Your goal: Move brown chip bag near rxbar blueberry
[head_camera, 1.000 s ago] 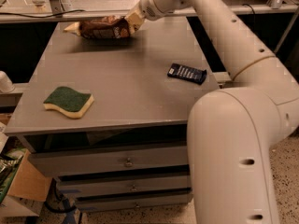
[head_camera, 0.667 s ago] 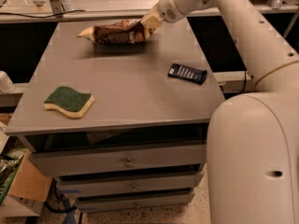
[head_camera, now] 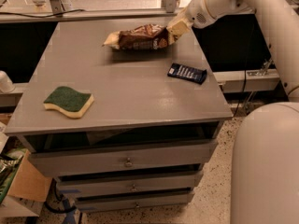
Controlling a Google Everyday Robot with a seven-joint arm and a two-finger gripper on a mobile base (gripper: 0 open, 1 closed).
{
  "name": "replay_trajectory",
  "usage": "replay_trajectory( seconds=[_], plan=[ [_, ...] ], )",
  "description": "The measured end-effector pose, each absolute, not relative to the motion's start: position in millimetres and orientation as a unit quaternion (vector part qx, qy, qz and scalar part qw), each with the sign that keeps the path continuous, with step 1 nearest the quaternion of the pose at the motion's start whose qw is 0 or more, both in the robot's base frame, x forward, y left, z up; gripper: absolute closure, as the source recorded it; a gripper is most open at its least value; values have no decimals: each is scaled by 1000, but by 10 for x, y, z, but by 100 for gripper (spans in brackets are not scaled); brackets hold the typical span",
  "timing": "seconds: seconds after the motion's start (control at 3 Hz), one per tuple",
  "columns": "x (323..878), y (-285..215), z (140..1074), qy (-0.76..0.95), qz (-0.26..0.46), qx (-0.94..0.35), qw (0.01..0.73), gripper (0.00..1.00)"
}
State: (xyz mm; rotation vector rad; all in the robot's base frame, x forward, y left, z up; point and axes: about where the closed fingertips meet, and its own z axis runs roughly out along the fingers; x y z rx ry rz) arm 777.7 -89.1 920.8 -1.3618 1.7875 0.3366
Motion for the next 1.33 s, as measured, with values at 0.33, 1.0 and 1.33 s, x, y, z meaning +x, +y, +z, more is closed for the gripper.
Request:
replay_trajectory(
  seconds=[0.33,1.0,1.33],
  plan=[
    [7618,-1309,9179,725,124,-542,406,100],
    [7353,-1913,9069,752,110,-525,383,100],
    [7275,-1978,8932,763,113,-520,367,84]
  ],
)
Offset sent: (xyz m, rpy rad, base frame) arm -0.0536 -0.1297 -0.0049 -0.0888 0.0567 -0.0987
